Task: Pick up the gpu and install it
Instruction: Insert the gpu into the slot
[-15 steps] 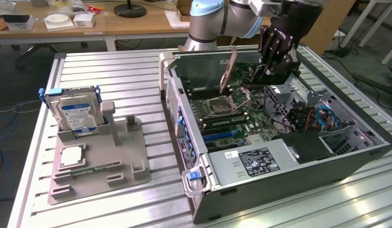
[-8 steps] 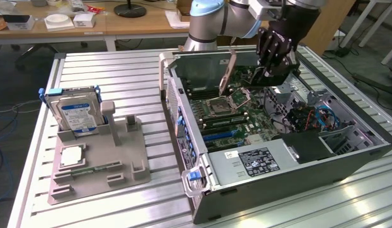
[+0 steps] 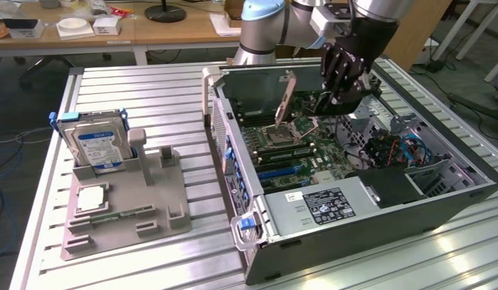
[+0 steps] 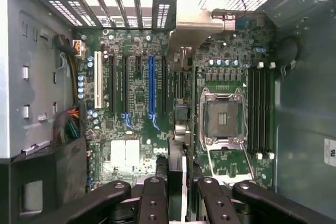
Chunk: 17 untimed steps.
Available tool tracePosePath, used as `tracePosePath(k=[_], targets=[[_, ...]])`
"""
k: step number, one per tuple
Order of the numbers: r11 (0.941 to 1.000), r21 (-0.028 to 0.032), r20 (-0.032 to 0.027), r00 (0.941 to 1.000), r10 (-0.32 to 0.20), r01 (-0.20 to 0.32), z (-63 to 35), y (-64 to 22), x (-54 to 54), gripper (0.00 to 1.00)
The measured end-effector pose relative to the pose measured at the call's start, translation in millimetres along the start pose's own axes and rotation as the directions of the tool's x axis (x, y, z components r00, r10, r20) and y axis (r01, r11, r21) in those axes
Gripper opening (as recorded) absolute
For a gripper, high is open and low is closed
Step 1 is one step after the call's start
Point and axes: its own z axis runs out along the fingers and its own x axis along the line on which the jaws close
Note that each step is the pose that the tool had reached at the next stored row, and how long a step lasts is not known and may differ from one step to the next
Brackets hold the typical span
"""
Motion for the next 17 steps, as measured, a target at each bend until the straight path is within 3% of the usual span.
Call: tracePosePath(k=[5, 9, 17], targets=[[0.9998, 0.001, -0.0007, 0.9998, -0.017, 0.017, 6.1, -0.3, 1.3, 0.27], [0.9996, 0.0177, -0.001, 0.9998, -0.021, 0.021, 8.7, -0.3, 1.5, 0.27], [0.9992, 0.0402, -0.0001, 1.0, 0.001, -0.001, 13.8, -0.6, 1.2, 0.27]])
